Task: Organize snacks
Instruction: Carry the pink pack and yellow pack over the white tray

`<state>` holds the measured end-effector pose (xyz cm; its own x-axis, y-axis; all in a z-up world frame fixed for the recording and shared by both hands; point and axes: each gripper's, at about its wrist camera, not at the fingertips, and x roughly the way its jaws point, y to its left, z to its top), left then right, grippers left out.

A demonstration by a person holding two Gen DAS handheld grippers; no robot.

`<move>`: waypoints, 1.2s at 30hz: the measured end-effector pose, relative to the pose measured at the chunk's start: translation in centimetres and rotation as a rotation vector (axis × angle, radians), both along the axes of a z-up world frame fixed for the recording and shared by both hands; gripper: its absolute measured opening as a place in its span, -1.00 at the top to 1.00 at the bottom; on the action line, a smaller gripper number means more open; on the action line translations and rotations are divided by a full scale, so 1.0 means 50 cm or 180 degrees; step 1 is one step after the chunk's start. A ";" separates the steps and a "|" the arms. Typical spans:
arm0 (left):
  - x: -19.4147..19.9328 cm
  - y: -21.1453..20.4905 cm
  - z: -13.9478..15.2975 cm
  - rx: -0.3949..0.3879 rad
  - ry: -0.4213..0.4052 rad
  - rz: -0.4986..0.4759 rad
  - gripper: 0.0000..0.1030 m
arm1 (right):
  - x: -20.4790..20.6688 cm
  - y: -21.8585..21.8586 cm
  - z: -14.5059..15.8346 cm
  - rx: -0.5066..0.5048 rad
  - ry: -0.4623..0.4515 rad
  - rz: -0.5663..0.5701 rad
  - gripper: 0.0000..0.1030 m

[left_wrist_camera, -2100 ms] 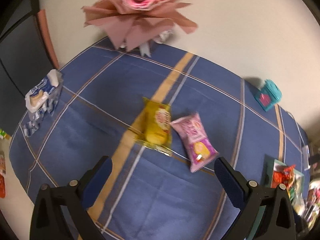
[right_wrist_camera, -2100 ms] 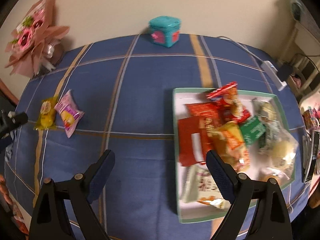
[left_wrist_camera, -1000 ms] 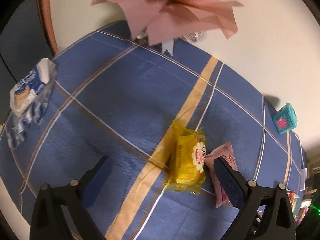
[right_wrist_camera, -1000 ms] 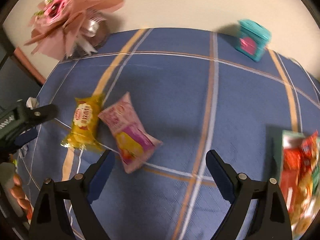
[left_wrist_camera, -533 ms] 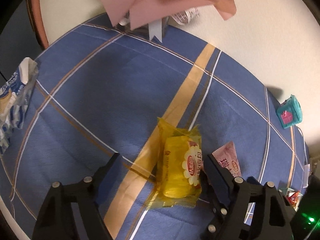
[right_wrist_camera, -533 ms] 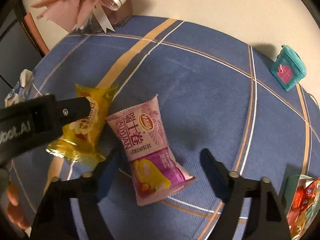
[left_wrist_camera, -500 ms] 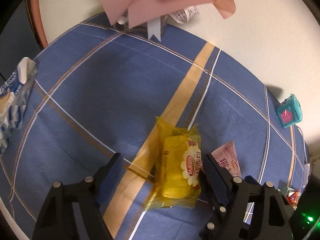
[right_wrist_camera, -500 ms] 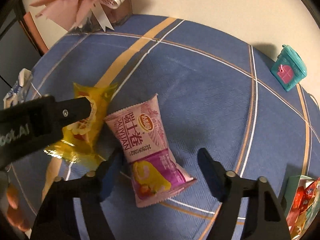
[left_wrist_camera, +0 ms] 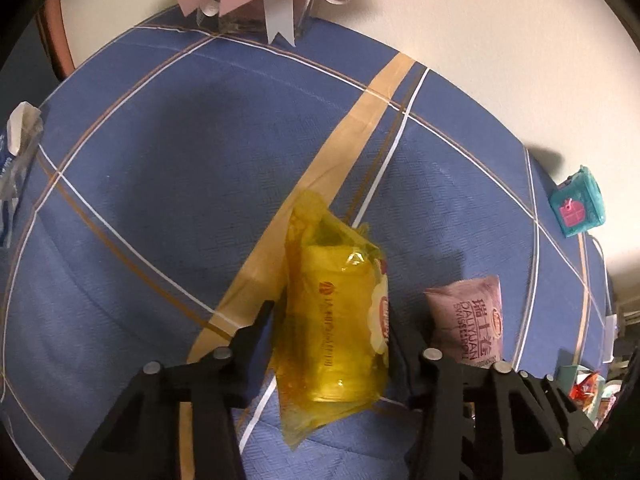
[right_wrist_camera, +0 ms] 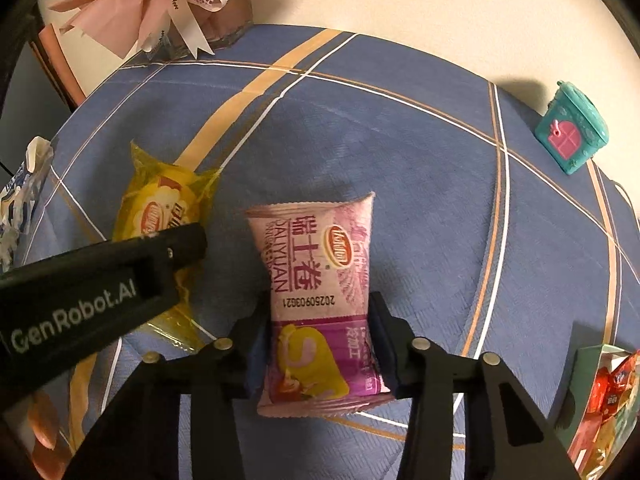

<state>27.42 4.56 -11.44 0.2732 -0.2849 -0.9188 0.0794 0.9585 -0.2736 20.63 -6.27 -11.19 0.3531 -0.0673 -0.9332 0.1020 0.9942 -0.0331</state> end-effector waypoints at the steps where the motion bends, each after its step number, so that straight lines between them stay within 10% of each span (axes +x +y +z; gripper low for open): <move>1: -0.001 -0.001 0.002 0.0002 -0.0004 0.0007 0.09 | -0.002 -0.002 0.001 -0.0003 -0.0001 -0.0015 0.15; 36: -0.223 -0.133 0.160 0.0010 -0.0212 -0.0392 0.17 | -0.304 -0.210 0.116 0.0528 -0.0125 -0.0984 0.24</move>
